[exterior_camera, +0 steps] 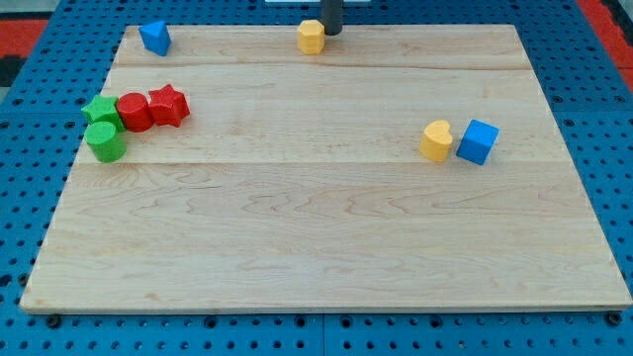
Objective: Slide blue cube a bit up
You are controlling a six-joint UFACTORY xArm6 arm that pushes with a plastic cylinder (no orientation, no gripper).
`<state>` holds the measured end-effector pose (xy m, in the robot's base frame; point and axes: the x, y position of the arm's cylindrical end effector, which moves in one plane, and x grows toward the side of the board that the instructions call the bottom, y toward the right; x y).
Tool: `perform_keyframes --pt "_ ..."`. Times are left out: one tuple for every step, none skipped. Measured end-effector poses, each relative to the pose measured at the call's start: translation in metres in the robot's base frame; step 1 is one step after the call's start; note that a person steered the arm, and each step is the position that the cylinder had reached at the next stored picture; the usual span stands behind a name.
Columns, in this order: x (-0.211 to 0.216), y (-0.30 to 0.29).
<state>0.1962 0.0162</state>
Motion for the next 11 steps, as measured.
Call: perform_keyframes --pt "0.0 0.007" --pt "0.001 0.007" --pt "0.036 0.022" --pt "0.107 0.024" --pt "0.173 -0.056" --pt "0.269 -0.016" --pt "0.301 0.102" --pt "0.265 0.142" --pt "0.245 0.173" --pt "0.231 0.174" --pt "0.184 0.173"
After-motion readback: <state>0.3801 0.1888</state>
